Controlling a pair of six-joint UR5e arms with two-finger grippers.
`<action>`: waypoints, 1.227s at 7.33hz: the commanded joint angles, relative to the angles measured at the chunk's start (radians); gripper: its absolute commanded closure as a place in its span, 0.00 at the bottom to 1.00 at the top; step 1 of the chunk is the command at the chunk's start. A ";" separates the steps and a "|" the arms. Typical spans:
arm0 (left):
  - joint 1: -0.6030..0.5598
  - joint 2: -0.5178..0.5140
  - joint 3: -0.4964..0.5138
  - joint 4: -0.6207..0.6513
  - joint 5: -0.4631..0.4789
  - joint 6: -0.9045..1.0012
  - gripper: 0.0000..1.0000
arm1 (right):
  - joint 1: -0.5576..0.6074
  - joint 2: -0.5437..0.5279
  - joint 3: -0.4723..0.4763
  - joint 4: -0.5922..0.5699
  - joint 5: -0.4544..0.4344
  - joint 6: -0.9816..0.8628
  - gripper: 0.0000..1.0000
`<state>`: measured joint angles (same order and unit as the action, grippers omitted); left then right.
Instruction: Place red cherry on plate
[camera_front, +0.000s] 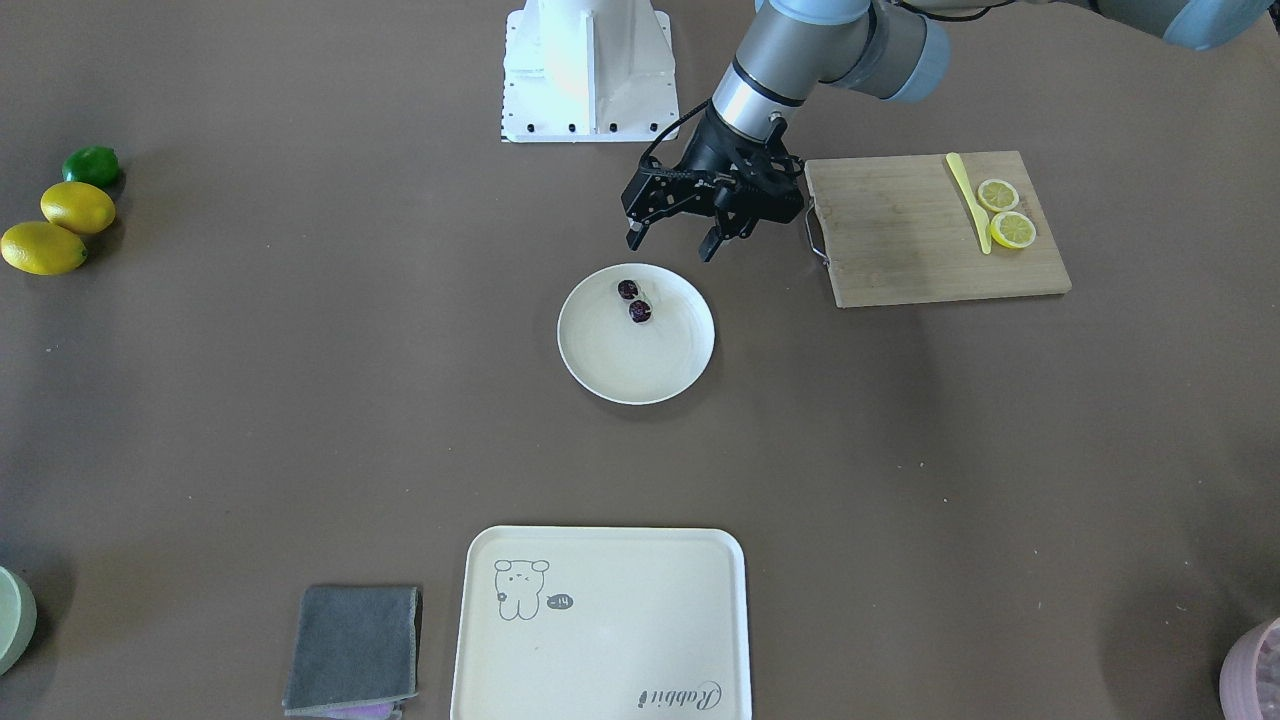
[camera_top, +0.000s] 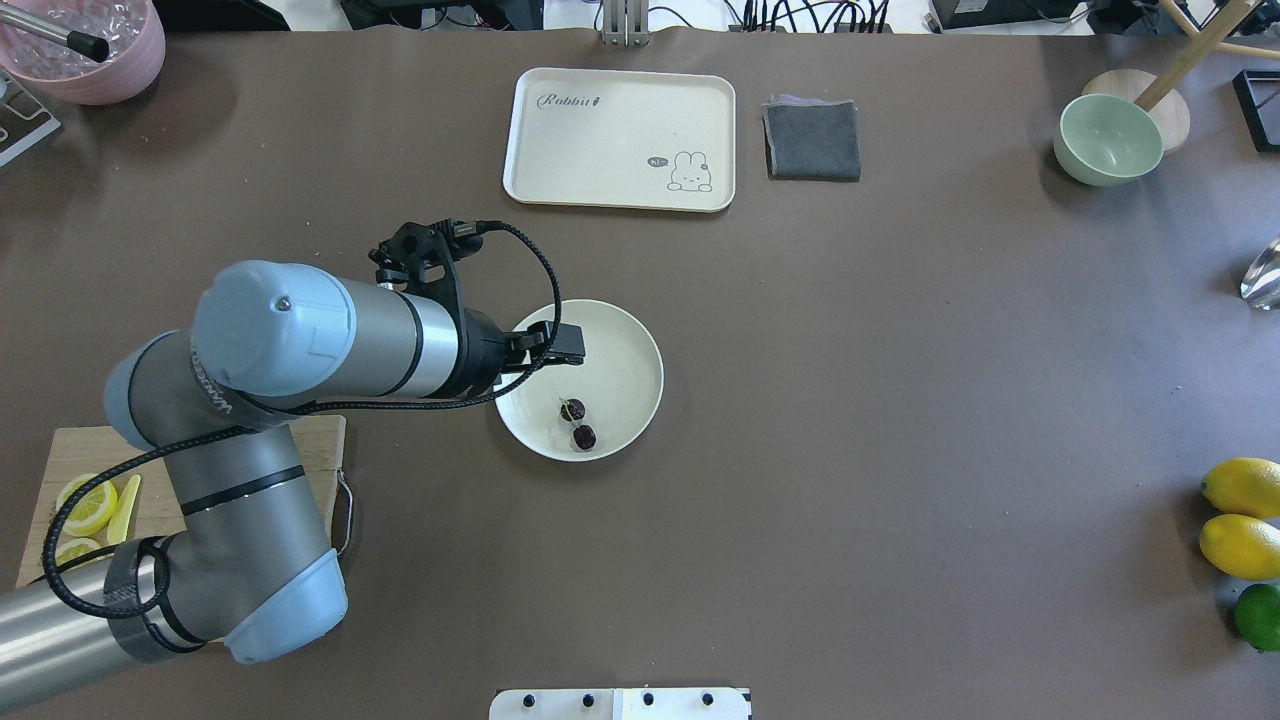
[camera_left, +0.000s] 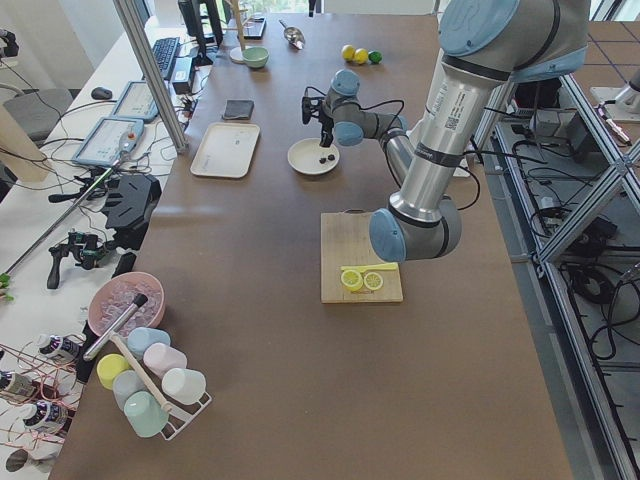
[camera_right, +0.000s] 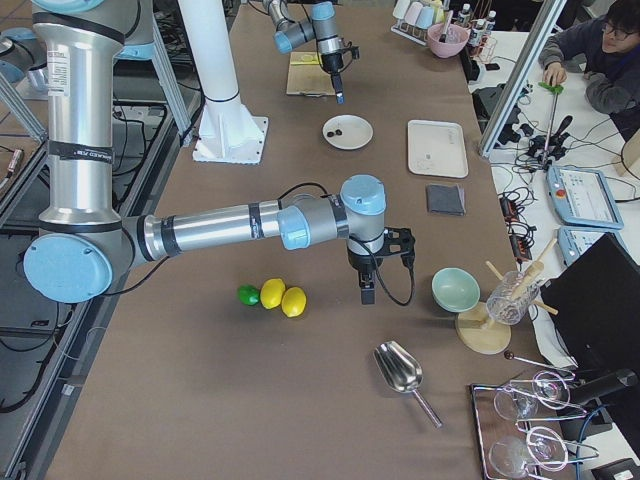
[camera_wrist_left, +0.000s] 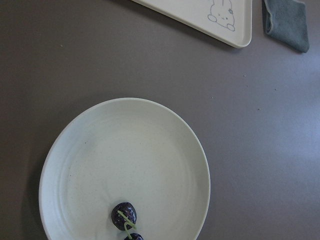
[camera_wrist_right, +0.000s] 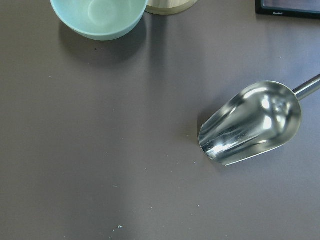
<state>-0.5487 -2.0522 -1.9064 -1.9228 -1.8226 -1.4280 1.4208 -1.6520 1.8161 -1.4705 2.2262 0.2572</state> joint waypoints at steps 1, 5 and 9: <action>-0.203 0.013 -0.116 0.335 -0.215 0.271 0.02 | 0.035 -0.032 -0.015 -0.007 0.015 -0.149 0.00; -0.662 0.161 -0.203 0.769 -0.328 1.047 0.02 | 0.116 -0.045 -0.146 -0.004 0.073 -0.450 0.00; -1.038 0.345 -0.007 0.768 -0.386 1.606 0.02 | 0.116 -0.043 -0.146 0.002 0.072 -0.446 0.00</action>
<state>-1.4927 -1.7248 -2.0021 -1.1617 -2.1743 0.0275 1.5368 -1.6962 1.6710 -1.4699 2.2987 -0.1899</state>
